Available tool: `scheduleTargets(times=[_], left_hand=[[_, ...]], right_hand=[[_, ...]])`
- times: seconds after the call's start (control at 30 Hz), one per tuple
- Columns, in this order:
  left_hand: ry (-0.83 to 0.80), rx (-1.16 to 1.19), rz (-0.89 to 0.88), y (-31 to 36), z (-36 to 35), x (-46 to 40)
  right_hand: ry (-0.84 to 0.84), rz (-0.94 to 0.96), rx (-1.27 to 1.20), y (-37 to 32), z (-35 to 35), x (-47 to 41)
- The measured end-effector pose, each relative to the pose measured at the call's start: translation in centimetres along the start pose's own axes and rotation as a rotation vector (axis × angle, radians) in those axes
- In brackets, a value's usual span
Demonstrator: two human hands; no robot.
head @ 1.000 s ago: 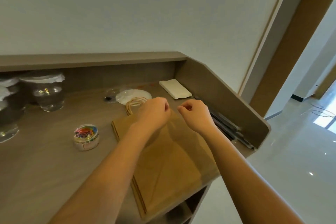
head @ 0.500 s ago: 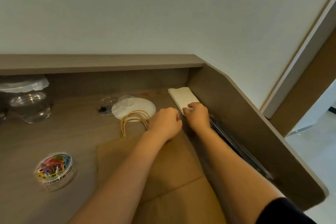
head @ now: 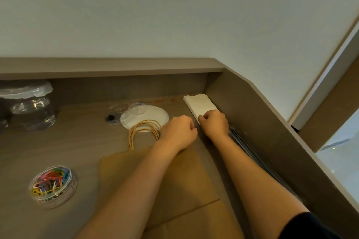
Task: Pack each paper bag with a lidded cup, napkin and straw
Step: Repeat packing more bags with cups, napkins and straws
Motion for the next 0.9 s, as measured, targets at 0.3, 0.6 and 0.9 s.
scheduleTargets(times=[0.3,0.6,0.9], left_hand=[[0.015,0.023,0.012,0.0,-0.4,0.2],[0.027,0.067,-0.004,0.0,-0.3,0.0],[-0.479,1.479,0.461,-0.7,-1.8,0.2]], right_hand=[[0.006,0.025,0.025,0.1,-0.1,-0.1],[0.060,0.012,0.069,0.1,0.3,-0.3],[0.148,0.278,-0.359,-5.4,5.4,3.6]])
Point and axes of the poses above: each hand's wrist, its own x-axis away from the middle knuckle, its own z-axis out of the back of the hand, y = z × x, the point moved 7 cm from there along -x, towards the middle knuckle, and after that the axes turned 11 degrees about z, right-handed, at the moved point
